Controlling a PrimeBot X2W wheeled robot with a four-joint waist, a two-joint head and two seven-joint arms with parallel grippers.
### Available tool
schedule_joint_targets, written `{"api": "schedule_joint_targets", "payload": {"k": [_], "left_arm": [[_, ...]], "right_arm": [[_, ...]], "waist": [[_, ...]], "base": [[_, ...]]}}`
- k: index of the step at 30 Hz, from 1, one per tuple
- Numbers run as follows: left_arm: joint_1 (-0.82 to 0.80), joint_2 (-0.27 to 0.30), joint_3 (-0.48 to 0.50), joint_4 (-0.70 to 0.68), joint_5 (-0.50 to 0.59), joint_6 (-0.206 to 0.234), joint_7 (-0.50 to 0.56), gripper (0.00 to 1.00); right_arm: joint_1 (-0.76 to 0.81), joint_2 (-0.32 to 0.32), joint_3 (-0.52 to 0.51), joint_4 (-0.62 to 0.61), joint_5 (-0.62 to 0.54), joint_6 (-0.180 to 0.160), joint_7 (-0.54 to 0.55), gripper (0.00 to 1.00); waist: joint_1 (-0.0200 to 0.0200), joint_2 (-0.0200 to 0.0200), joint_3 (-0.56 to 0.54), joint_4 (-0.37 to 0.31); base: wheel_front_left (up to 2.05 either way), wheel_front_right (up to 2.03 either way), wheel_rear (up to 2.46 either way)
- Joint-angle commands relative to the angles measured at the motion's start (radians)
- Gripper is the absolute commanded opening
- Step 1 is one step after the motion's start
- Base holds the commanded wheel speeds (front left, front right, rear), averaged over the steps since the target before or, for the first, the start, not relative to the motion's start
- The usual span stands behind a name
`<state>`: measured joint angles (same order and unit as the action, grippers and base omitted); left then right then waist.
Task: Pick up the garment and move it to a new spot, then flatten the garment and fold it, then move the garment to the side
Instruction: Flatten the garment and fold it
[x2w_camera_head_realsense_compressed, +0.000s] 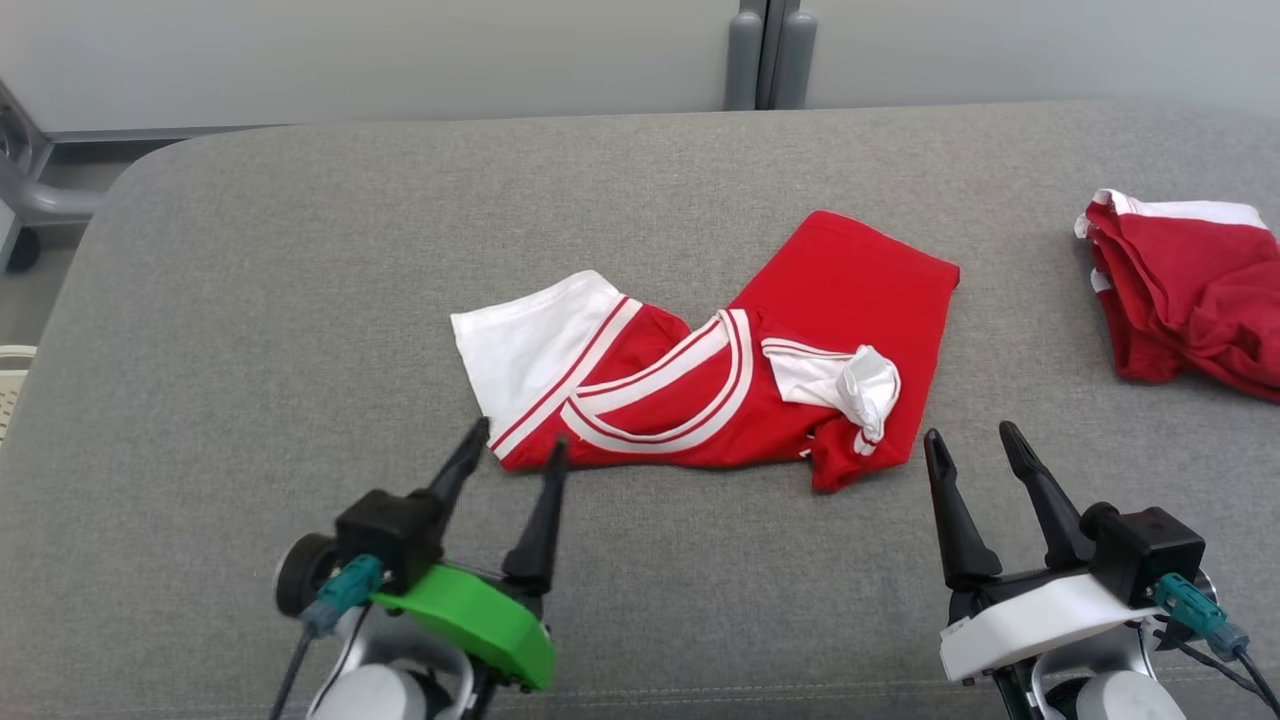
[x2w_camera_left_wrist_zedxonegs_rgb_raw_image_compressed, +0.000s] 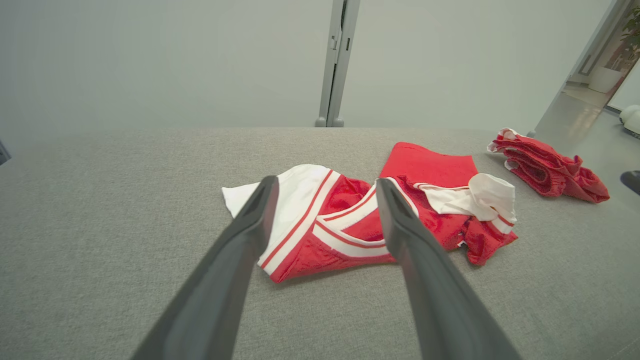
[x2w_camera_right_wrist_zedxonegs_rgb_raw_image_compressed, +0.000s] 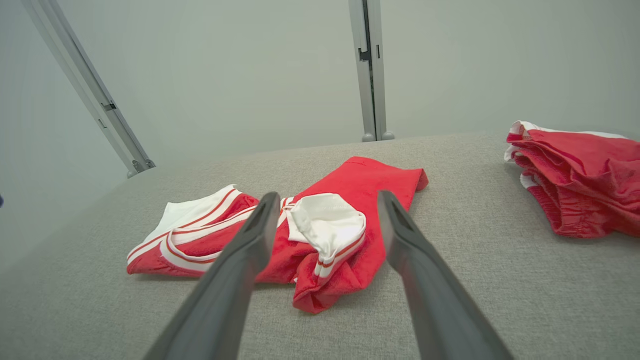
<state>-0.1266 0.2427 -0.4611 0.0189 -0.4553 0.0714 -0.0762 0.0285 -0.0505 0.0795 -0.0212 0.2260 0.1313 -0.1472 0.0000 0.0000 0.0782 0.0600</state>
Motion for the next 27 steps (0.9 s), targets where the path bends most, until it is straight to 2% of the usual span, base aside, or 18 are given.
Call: {"api": "schedule_joint_targets", "payload": {"k": [1, 5, 13, 19, 27], "left_arm": [[-0.044, -0.026, -0.040, 0.018, 0.003, -0.029, 0.024, 1.00], [-0.127, -0.083, -0.122, 0.056, 0.007, -0.083, 0.078, 1.00], [-0.278, -0.162, -0.208, 0.158, -0.027, -0.133, 0.188, 1.00], [-0.387, -0.185, -0.221, 0.266, -0.098, -0.110, 0.299, 1.00], [-0.496, -0.190, -0.242, 0.394, -0.193, -0.074, 0.322, 1.00]], "right_arm": [[-0.015, -0.002, -0.001, 0.005, 0.001, -0.001, -0.006, 1.00], [-0.025, -0.002, 0.003, 0.008, 0.008, -0.001, -0.014, 1.00], [-0.060, -0.002, 0.024, 0.026, 0.023, -0.001, -0.035, 1.00], [-0.091, -0.002, 0.056, 0.057, 0.048, -0.001, -0.061, 1.00], [-0.118, -0.001, 0.075, 0.106, 0.079, -0.001, -0.098, 1.00]], "waist": [[0.0000, 0.0000, 0.021, -0.022], [0.0000, 0.0000, 0.055, -0.062], [0.0000, 0.0000, 0.121, -0.163], [0.0000, 0.0000, 0.170, -0.259], [0.0000, 0.0000, 0.202, -0.322]], "base": [[0.00, 0.00, 0.00], [0.00, 0.00, 0.00], [0.00, 0.00, 0.00], [0.00, 0.00, 0.00], [0.00, 0.00, 0.00]]}}
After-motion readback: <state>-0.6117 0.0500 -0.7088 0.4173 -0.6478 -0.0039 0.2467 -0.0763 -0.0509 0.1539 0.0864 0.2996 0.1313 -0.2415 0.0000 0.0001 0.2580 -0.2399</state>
